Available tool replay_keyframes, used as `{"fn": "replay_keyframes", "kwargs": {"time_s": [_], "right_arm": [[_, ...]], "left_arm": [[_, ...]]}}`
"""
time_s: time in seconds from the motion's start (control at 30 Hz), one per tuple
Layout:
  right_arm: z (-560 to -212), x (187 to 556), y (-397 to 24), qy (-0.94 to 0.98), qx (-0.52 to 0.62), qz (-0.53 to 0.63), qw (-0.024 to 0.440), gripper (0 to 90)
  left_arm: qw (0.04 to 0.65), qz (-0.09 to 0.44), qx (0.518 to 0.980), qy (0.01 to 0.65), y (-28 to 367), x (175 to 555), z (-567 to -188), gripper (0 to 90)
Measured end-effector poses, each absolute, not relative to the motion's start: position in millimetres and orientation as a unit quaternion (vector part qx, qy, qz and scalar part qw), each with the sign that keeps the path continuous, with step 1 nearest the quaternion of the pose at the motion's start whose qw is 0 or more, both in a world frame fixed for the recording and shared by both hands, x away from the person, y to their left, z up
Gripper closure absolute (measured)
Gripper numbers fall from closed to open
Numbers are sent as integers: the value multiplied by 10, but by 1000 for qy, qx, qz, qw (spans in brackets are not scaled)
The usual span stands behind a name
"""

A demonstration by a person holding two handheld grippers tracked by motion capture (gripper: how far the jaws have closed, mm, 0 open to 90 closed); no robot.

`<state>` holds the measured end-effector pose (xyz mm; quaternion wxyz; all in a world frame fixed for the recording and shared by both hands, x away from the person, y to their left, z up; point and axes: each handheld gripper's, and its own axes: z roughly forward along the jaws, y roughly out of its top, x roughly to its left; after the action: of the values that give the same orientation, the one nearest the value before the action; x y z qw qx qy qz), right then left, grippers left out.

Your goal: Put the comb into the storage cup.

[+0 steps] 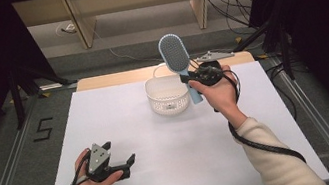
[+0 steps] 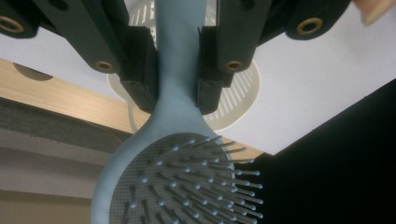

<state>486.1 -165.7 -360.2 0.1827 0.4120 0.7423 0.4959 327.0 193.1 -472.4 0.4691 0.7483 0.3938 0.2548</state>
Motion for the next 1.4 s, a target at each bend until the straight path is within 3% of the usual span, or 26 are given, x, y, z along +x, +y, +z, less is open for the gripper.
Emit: {"fn": "replay_keyframes", "kwargs": {"time_s": [1.4], "right_arm": [[-3531,4938,-1611,739,413,498,186,723]], "left_arm": [[468,255,750,392,1923,3270,-4728,66]]}}
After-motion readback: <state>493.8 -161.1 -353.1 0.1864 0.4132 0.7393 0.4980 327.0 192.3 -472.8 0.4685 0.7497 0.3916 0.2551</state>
